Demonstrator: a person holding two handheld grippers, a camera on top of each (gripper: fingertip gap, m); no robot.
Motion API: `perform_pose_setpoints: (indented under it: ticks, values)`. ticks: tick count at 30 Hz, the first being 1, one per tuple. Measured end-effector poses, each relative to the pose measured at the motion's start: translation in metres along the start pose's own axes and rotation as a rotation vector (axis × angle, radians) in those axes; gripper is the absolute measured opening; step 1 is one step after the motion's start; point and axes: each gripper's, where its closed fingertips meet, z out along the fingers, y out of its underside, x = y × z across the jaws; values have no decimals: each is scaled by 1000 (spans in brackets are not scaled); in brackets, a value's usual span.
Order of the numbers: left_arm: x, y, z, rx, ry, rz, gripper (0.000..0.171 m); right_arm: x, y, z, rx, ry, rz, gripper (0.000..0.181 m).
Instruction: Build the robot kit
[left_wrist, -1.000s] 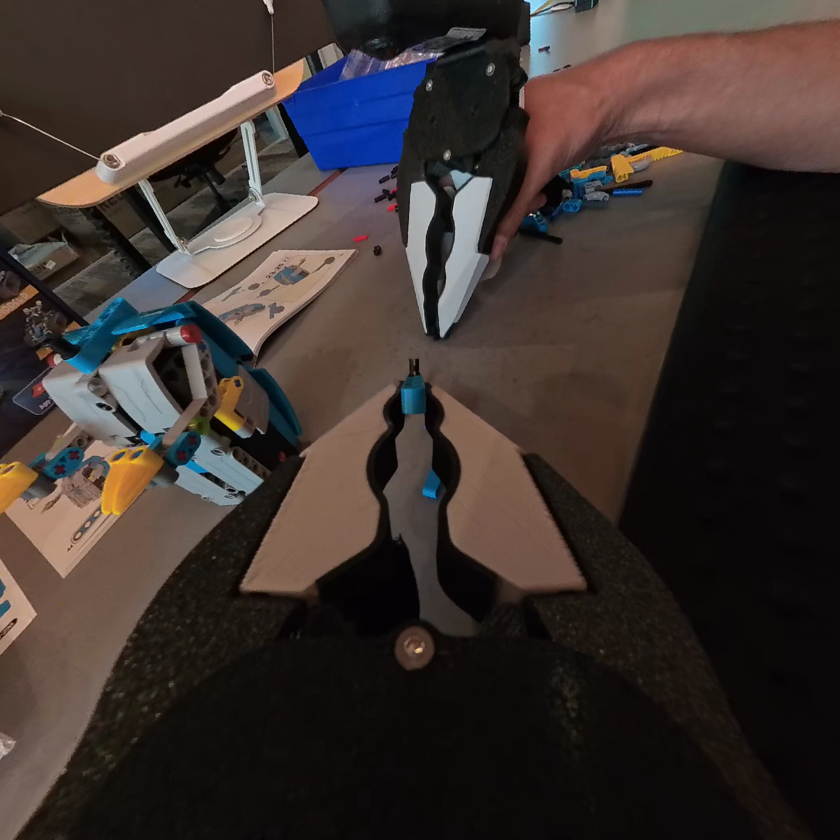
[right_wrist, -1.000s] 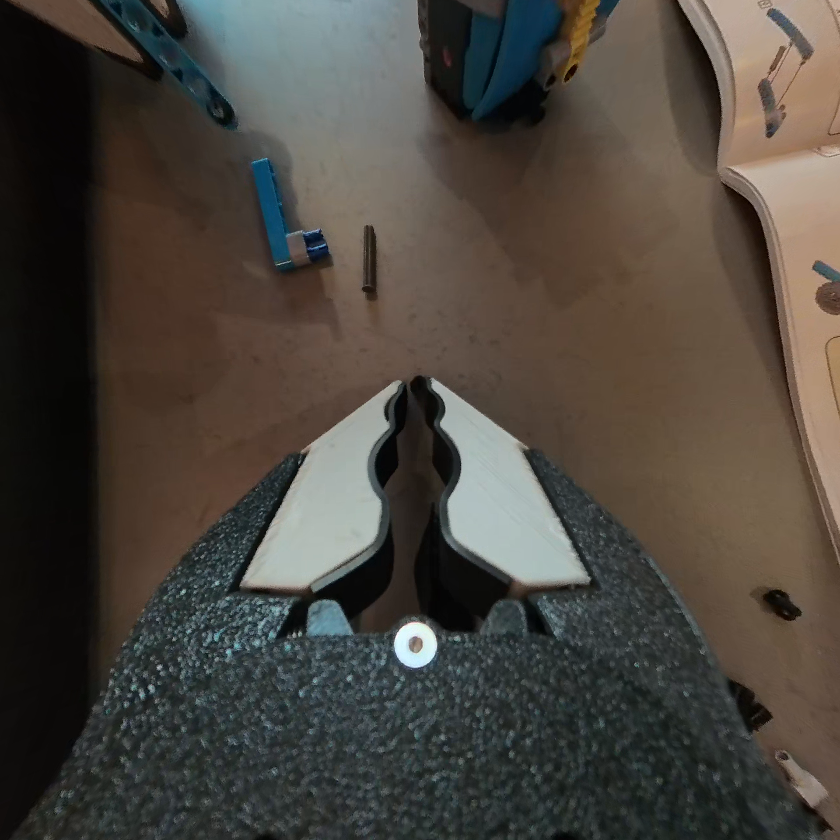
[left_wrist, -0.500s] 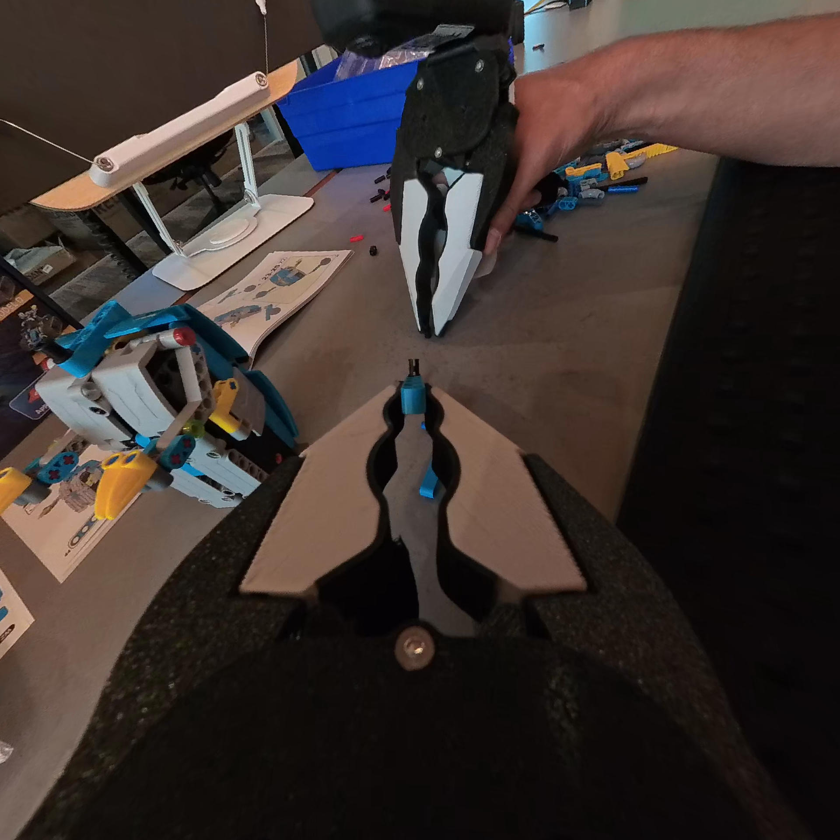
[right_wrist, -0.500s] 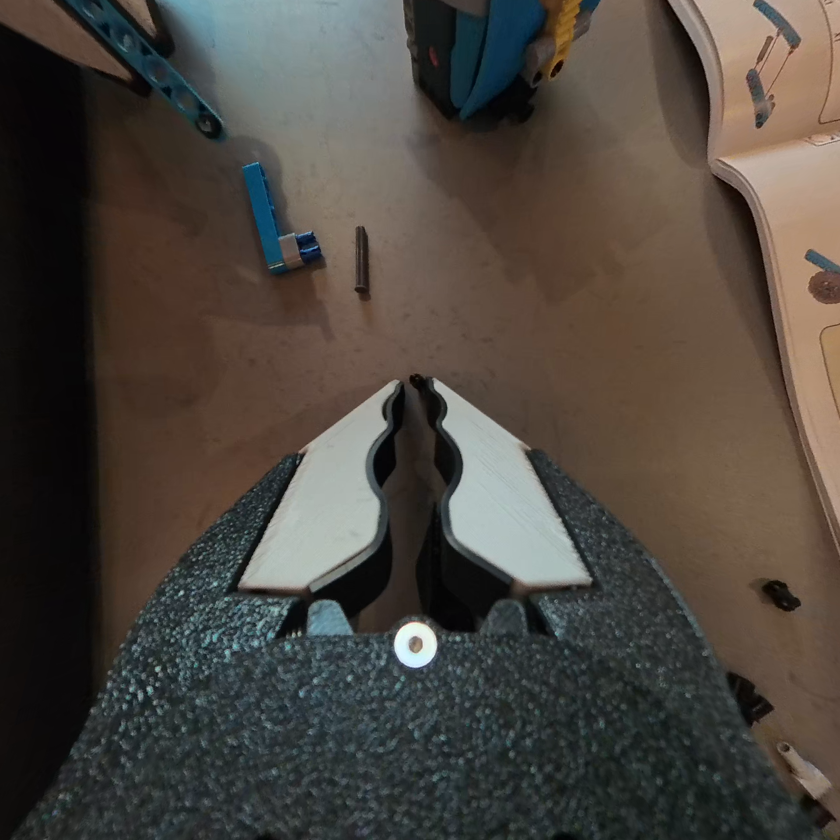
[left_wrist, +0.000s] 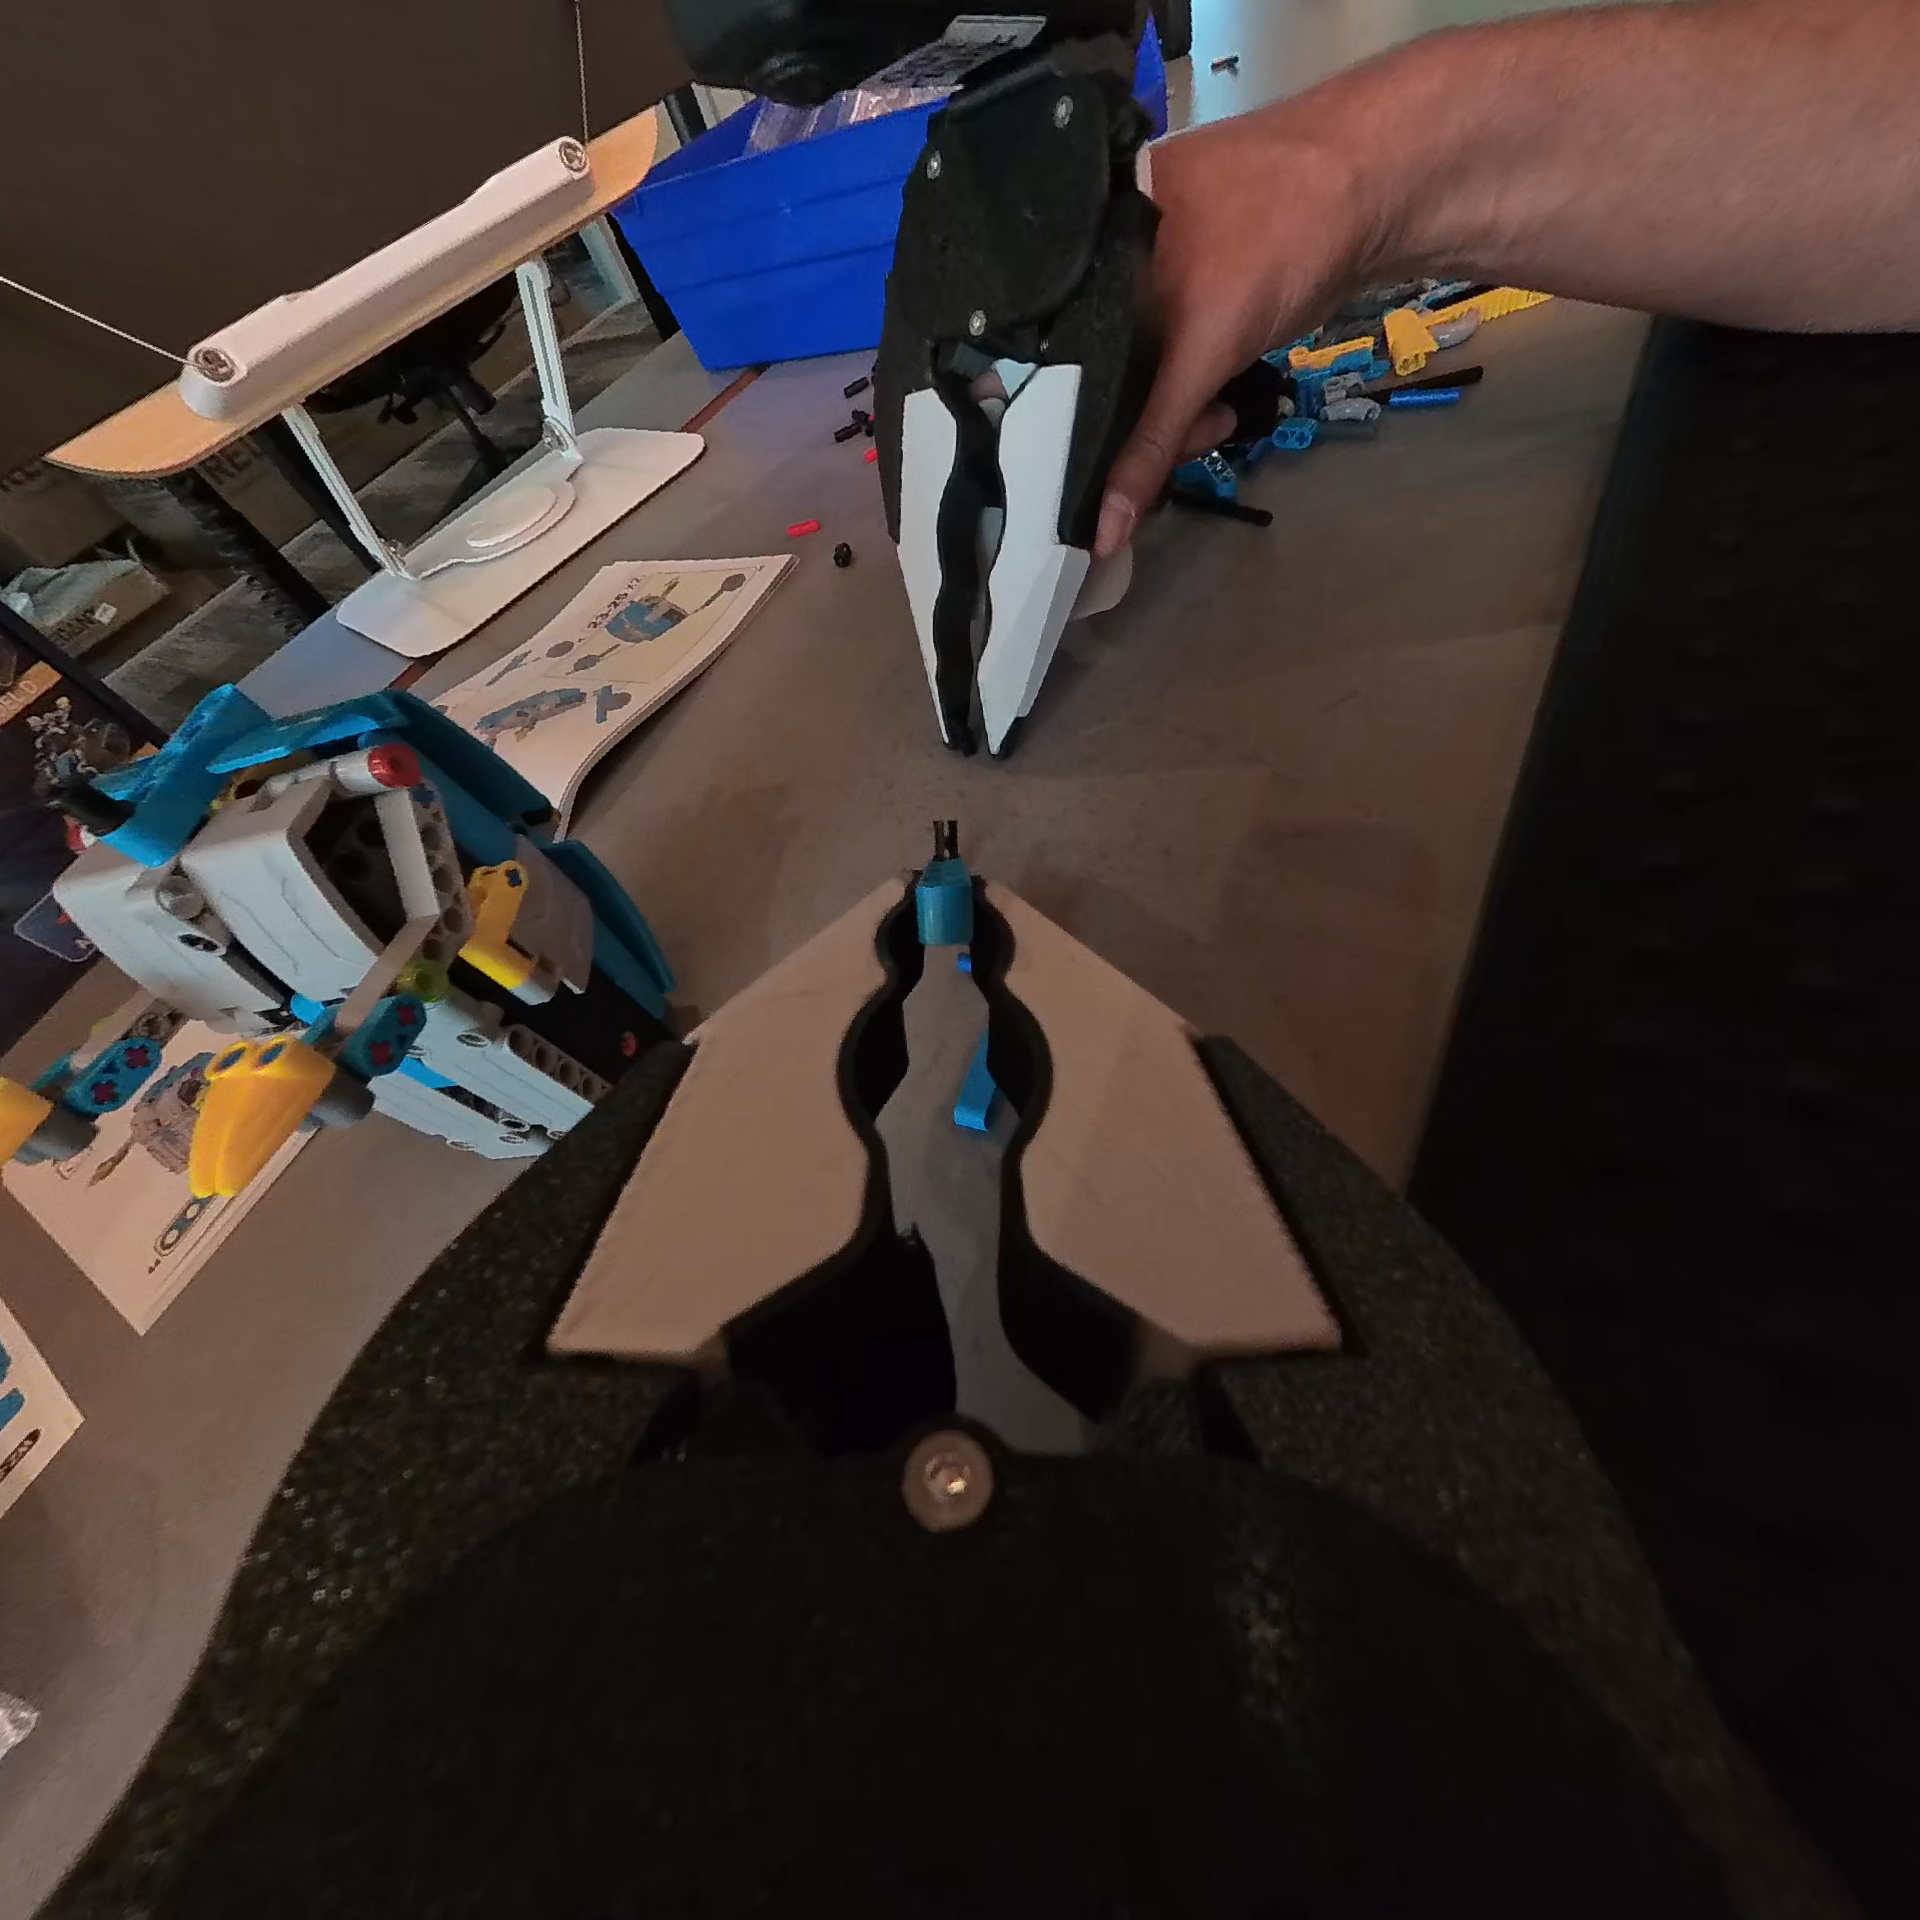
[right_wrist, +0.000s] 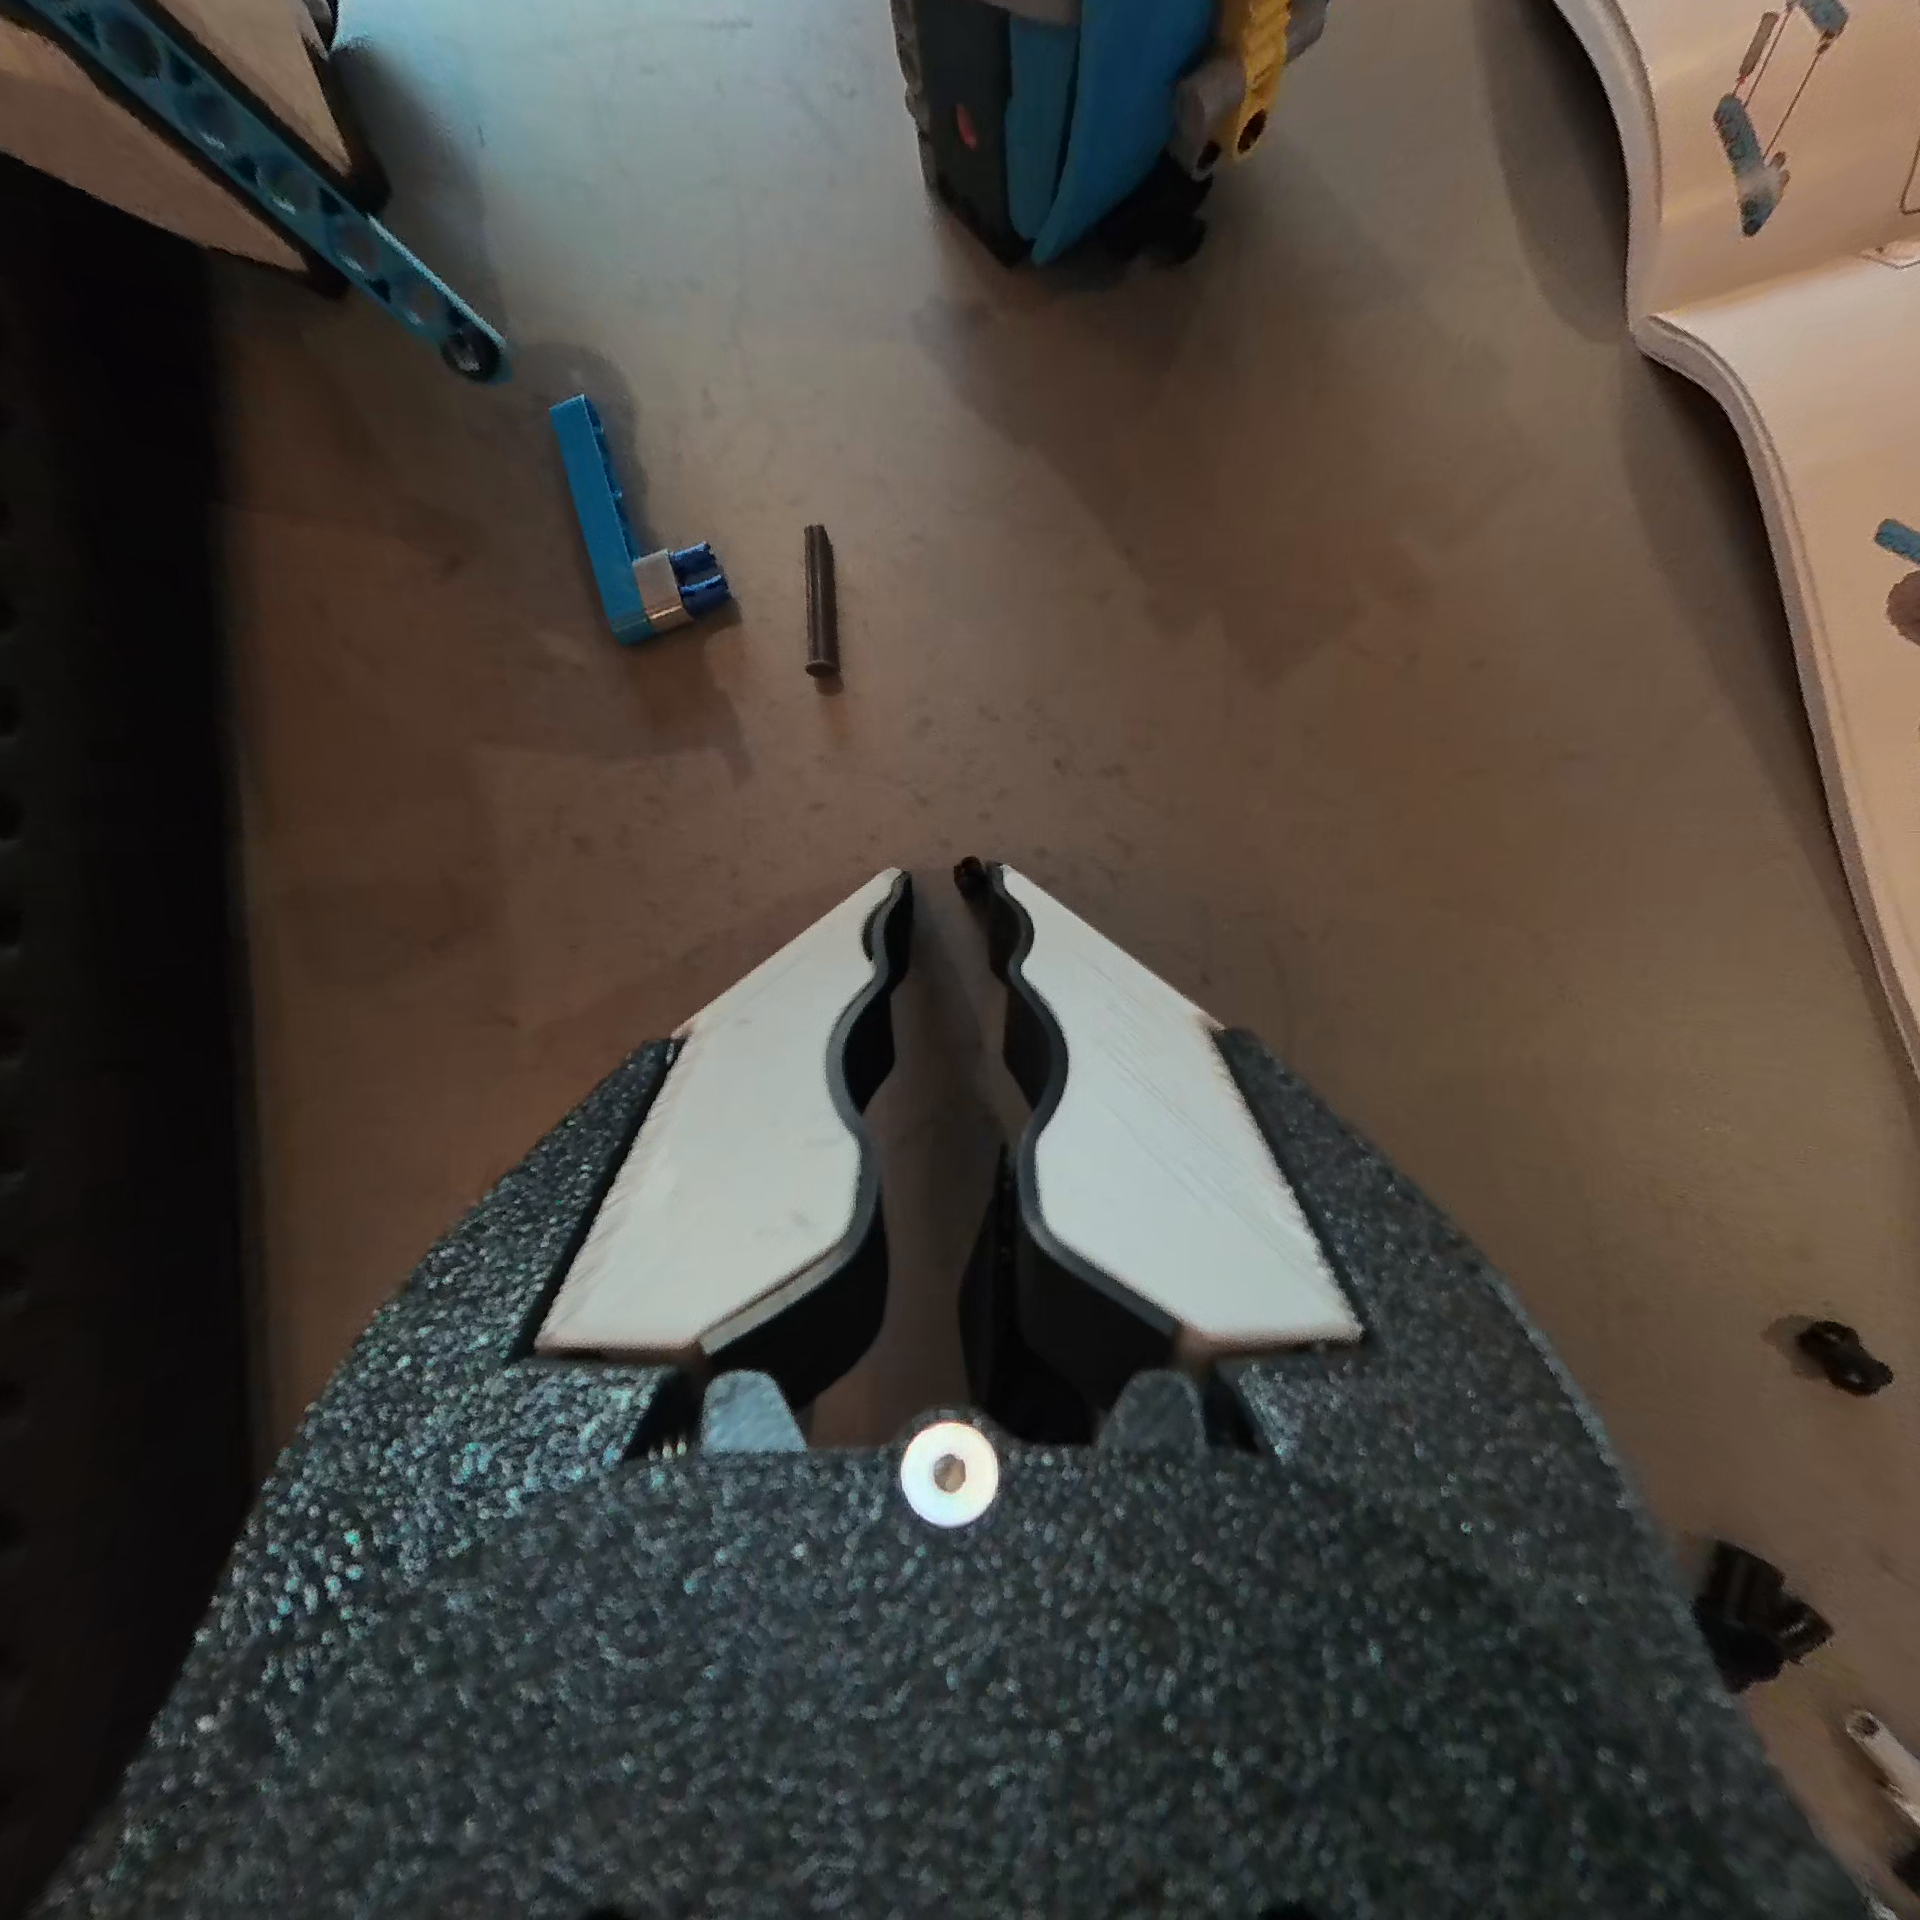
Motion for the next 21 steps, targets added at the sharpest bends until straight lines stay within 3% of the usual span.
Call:
perform_pose_setpoints:
  ticks: [21]
  values:
    - [2, 3, 2, -17, 2, 24, 7, -1, 0, -1, 3, -21, 35, 21]
